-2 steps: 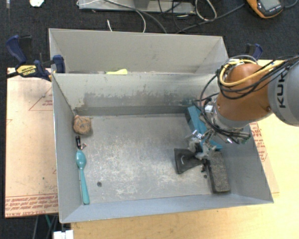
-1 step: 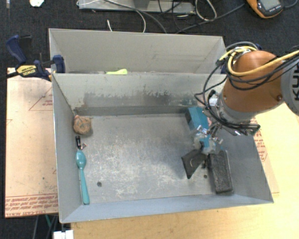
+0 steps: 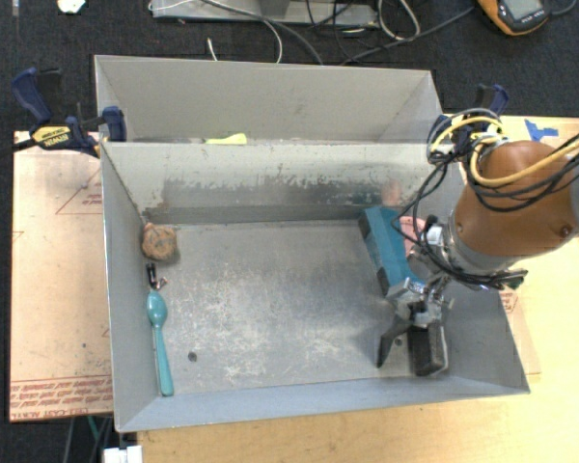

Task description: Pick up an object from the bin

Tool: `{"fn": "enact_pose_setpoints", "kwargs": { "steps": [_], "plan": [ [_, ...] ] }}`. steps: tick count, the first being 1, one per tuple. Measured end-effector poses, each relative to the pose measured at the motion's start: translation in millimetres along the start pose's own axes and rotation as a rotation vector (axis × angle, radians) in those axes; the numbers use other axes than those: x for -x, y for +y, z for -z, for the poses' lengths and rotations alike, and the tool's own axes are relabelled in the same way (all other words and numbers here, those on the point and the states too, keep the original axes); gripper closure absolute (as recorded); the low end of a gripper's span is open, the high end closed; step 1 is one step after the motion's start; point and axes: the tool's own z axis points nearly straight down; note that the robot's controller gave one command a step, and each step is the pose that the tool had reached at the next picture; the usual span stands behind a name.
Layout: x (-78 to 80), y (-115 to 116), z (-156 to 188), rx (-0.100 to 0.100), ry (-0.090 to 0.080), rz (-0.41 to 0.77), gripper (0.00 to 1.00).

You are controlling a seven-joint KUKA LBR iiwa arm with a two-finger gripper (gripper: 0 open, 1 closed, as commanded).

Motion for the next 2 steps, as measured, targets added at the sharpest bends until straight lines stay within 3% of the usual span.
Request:
{"fn": "enact_pose_setpoints", "kwargs": {
  "steps": [1, 2],
  "plan": [
    [17.9, -17.3, -31.2, 0.0, 0.0, 0.204, 1.0],
    [7.4, -12.4, -35.9, -0.013, -0.022, 0.243, 1.0]
  ]
}}
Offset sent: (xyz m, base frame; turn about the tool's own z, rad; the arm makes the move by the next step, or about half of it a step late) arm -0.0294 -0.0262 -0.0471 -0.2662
